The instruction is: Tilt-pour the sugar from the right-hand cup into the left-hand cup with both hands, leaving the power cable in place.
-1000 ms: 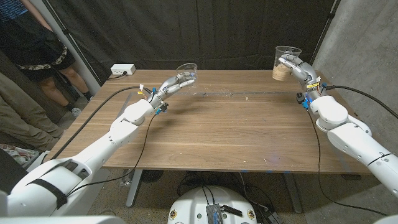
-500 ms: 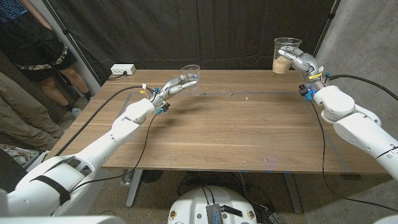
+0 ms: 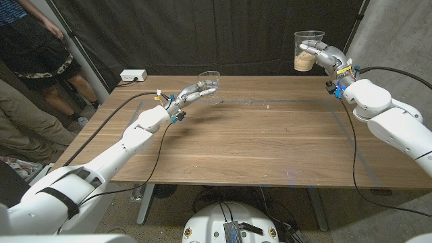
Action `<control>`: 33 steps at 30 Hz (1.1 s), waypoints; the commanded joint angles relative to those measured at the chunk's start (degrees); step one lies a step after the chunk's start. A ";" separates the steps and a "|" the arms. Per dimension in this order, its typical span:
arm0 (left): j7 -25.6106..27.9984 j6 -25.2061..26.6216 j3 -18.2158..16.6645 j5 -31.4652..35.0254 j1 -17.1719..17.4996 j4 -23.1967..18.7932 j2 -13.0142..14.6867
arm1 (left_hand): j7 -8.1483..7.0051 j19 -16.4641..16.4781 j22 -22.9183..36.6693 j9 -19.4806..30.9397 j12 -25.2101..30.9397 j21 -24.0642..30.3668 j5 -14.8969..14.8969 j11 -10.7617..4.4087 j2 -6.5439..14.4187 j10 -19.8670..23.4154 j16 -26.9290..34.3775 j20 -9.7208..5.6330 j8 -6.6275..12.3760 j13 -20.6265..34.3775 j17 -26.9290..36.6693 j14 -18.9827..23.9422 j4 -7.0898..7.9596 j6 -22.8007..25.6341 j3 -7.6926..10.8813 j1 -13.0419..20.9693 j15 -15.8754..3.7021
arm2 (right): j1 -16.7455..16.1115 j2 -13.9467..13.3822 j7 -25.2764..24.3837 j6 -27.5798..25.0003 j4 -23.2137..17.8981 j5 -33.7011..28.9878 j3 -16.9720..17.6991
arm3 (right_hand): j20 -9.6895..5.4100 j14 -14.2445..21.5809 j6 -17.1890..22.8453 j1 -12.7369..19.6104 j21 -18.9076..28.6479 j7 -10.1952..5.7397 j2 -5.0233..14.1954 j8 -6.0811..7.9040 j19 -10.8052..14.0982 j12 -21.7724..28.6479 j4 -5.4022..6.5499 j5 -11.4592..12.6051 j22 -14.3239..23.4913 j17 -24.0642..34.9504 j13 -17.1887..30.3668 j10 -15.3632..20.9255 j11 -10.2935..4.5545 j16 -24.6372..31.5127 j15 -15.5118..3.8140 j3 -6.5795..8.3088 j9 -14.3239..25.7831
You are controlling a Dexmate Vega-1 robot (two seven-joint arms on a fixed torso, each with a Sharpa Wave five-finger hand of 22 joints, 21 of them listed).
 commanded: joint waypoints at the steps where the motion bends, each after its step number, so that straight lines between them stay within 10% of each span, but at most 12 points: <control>1: 0.04 0.52 0.30 0.76 -0.63 0.48 -0.76 | 0.35 0.22 0.14 0.09 0.58 0.22 -0.08 0.05 0.44 0.56 -0.06 -0.47 0.40 0.16 0.34 0.72 -0.16 0.77 -0.53 0.30 -6.84 | 2.90 -1.57 2.61 -2.16 -0.60 0.40 -0.30 | 0.19 0.61 0.48 -0.14 -0.08 0.43 0.17 -0.21 0.36 0.14 0.17 0.11 0.26 0.39 0.15 0.43 0.09 0.25 -9.71 0.00 0.08; 33: -1.70 0.11 1.29 1.93 -3.02 3.64 -3.30 | 0.30 0.25 0.21 -0.15 1.19 0.34 -0.60 0.15 1.08 1.06 -0.13 -0.68 0.65 0.28 0.63 1.30 -0.09 1.46 -0.84 0.83 -7.06 | 8.75 -3.65 8.71 -4.38 -2.15 -0.63 -3.92 | 0.65 1.58 1.33 -0.12 -0.14 0.31 0.05 -0.28 0.32 0.42 0.16 0.05 0.24 0.72 0.17 1.86 -0.05 0.43 -9.70 -0.11 0.13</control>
